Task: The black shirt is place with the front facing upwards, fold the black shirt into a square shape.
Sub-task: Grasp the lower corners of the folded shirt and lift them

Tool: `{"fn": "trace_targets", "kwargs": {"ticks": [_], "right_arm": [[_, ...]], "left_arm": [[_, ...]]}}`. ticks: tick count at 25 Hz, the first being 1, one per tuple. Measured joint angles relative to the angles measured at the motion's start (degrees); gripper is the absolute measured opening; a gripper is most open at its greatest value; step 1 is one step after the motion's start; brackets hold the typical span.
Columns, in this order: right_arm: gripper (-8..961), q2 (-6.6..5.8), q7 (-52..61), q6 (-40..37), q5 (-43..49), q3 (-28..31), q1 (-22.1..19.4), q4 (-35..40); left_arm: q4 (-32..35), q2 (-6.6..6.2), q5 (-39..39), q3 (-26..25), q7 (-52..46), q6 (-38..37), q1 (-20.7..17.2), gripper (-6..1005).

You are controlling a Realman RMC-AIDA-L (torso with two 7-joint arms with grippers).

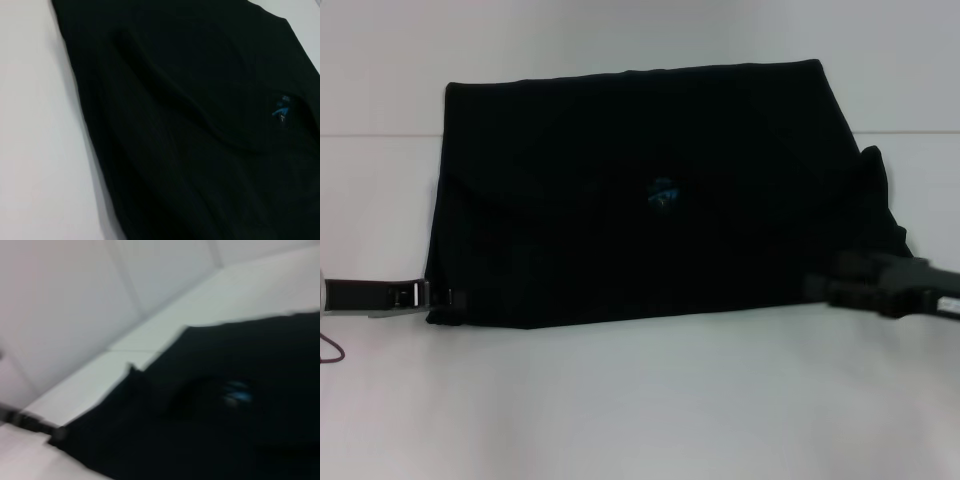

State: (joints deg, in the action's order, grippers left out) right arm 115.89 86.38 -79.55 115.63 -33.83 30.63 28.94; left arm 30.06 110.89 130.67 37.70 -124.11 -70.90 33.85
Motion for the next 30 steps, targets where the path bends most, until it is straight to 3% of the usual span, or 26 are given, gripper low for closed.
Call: {"fn": "trace_targets", "kwargs": {"ticks": [2,3,4,9,11,16,30], "right_arm": [[944,-1.66,9.2,0.7,2.1,-0.3,0.4,2.6],[944,-3.9,19.4,0.7,6.1,-0.4,1.5,5.4],[944,-3.9,19.4,0.7,6.1,-0.4,1.5,5.4],[945,-9.17,43.7,-0.4,21.7,-0.6,6.7,10.1],[945,-9.84,50.8,-0.4,28.0,-0.7,8.8,11.4],[943,-8.9,55.6,1.7,36.5,-0.8,12.6,12.4],[940,-5.5,54.8,12.6,37.6,-7.8,16.5,4.3]], "left_arm": [[0.0,-0.08,0.0,0.0,-0.1,-0.3,0.1,223],[0.0,-0.11,0.0,0.0,-0.1,-0.4,0.1,191],[0.0,-0.11,0.0,0.0,-0.1,-0.5,0.1,160],[0.0,-0.22,0.0,0.0,-0.1,-1.1,0.3,35],[0.0,-0.25,0.0,-0.1,-0.1,-1.4,0.4,36],[0.0,-0.31,0.0,-0.1,-0.1,-1.7,0.9,41],[-0.2,-0.33,-0.1,-0.1,-0.1,-2.1,1.3,52]]}}
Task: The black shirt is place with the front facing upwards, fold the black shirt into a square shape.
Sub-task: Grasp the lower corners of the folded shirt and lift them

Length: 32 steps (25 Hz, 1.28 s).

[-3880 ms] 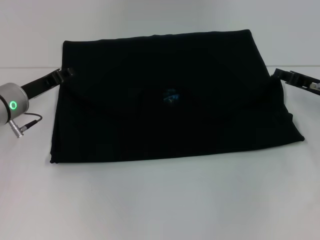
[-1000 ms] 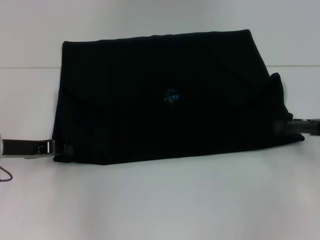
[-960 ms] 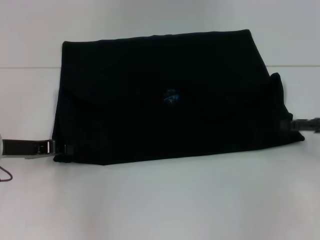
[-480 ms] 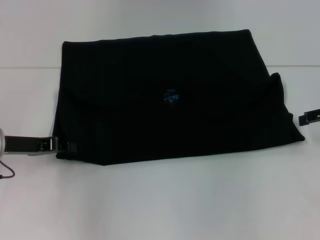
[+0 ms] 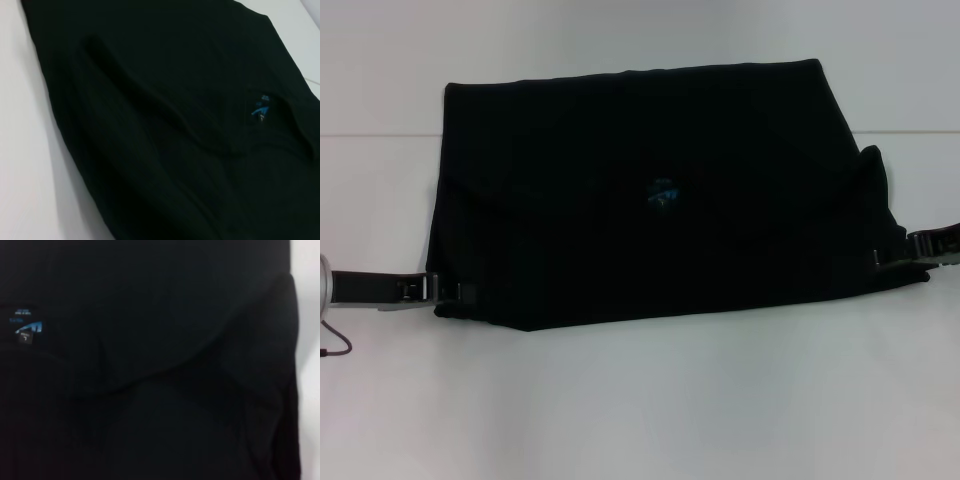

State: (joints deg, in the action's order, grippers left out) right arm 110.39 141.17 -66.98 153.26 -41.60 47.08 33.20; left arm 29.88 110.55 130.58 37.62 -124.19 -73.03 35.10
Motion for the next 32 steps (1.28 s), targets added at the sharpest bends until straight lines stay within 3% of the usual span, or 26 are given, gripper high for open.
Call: {"fn": "trace_targets", "kwargs": {"ticks": [11,16,28,32], "right_arm": [[941,0.88,-1.1,1.4,0.1,-2.4,0.8,0.2],[832,1.13,-1.1,1.9,0.1,-2.6,0.4,0.8],[355,0.88,-1.1,1.4,0.2,-2.7,0.3,0.8],[273,0.34,-1.4,-0.8,0.2,-2.5,0.3,0.9]], "left_arm": [[-0.1,0.09,0.1,0.0,0.0,-0.5,0.1,61],[-0.1,0.09,0.1,-0.2,0.0,-0.7,0.1,65],[-0.1,0.0,-0.2,-0.3,-0.1,-1.3,0.1,75],[-0.2,-0.02,0.1,-0.1,-0.1,-2.6,0.1,78]]}}
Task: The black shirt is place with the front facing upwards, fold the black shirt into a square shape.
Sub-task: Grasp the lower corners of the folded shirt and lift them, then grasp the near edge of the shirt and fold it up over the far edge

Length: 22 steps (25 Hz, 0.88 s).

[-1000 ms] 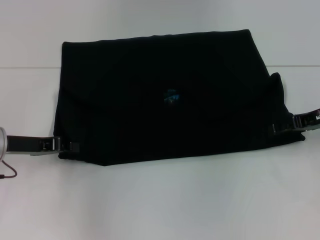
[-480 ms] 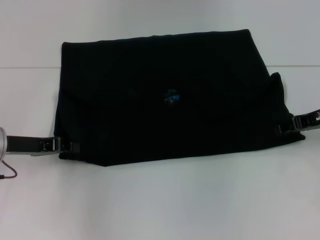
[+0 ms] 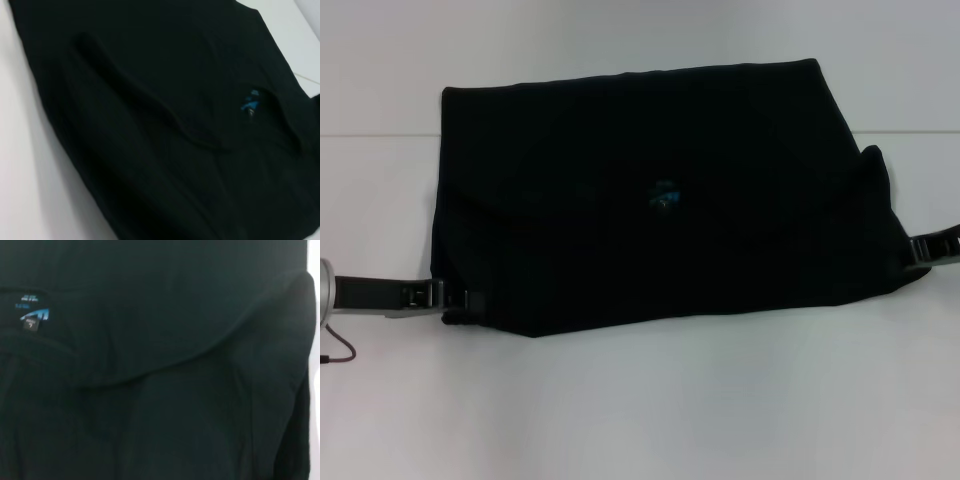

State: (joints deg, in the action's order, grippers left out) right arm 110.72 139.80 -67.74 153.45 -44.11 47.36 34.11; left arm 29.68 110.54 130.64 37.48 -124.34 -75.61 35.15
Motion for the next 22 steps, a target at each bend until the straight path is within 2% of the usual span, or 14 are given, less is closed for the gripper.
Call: {"fn": "trace_targets", "kwargs": {"ticks": [2,5,8,10,11,12,15,19,22], "right_arm": [[233,-0.57,-0.4,-2.7,0.0,0.3,-0.2,0.4],[171,-1.31,-1.1,-8.5,0.0,0.3,-1.4,3.0],[77,-2.14,-3.1,-16.7,0.0,0.2,-3.4,5.9],[40,-2.6,-7.4,-26.6,1.7,-0.1,-5.3,6.8],[40,-2.6,-7.4,-26.6,1.7,-0.1,-5.3,6.8],[40,-2.44,-9.3,-30.0,3.0,-0.1,-6.0,6.9],[39,-1.25,-13.7,-35.2,5.9,-0.1,-7.8,6.9],[39,-0.32,-16.8,-37.0,6.6,0.6,-9.2,6.2],[39,-0.37,-17.1,-36.5,4.6,3.7,-9.1,6.1]], "left_arm": [[0.0,-0.26,-0.1,-0.1,0.1,-2.4,0.0,80],[0.0,-1.41,-0.2,-0.3,0.3,-8.3,0.0,83],[-0.1,-2.69,0.8,0.1,0.3,-15.1,-0.2,85],[-0.1,-3.23,2.7,0.2,0.3,-20.1,-0.4,87],[-0.1,-3.41,4.4,0.2,0.5,-23.5,-0.5,87],[0.0,-3.5,5.7,0.1,0.5,-25.8,-0.7,88],[0.2,-3.51,9.0,-0.4,0.2,-30.8,-1.4,91],[0.3,-3.5,9.5,-1.1,0.2,-33.8,-2.2,94],[0.3,-3.49,9.1,-3.2,0.2,-33.1,-1.6,97]]}}
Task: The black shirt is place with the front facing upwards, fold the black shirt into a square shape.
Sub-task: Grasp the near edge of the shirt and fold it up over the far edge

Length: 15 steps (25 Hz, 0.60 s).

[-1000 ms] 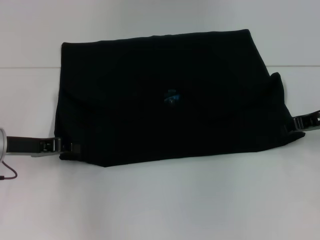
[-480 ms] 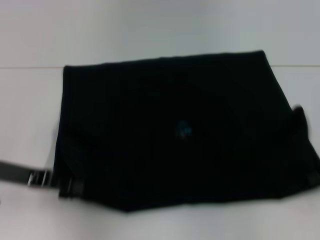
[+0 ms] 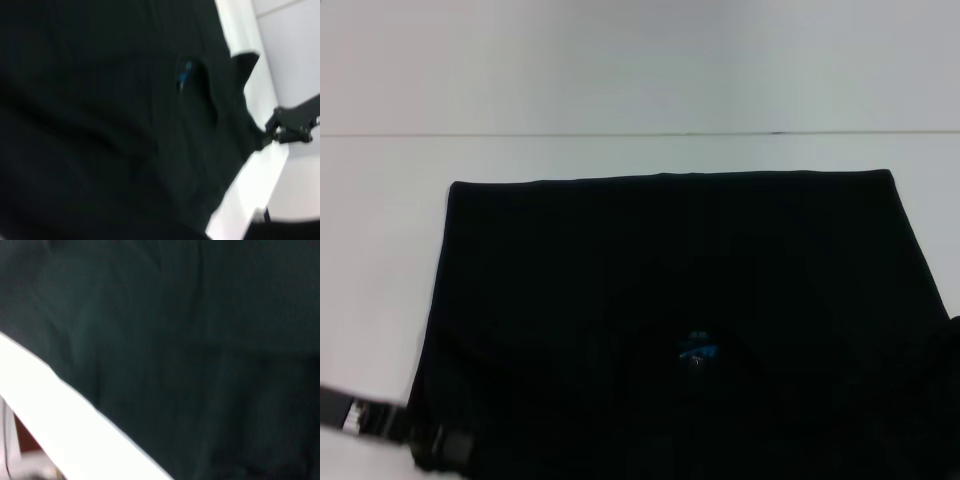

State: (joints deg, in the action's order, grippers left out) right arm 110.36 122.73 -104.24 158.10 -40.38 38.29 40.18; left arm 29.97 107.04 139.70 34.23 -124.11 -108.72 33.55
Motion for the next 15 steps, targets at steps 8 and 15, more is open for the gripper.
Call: {"fn": "trace_targets", "kwargs": {"ticks": [8,15], "right_arm": [[38,-3.33,6.3,8.5,-8.6,14.5,2.1,-2.0],[37,-3.29,10.7,29.0,-18.8,17.0,2.6,-7.2]], "left_arm": [[-0.2,-0.98,-0.2,-15.8,-6.7,10.4,4.3,103],[-0.6,1.16,-5.2,-19.8,-8.9,27.1,5.3,109]]}}
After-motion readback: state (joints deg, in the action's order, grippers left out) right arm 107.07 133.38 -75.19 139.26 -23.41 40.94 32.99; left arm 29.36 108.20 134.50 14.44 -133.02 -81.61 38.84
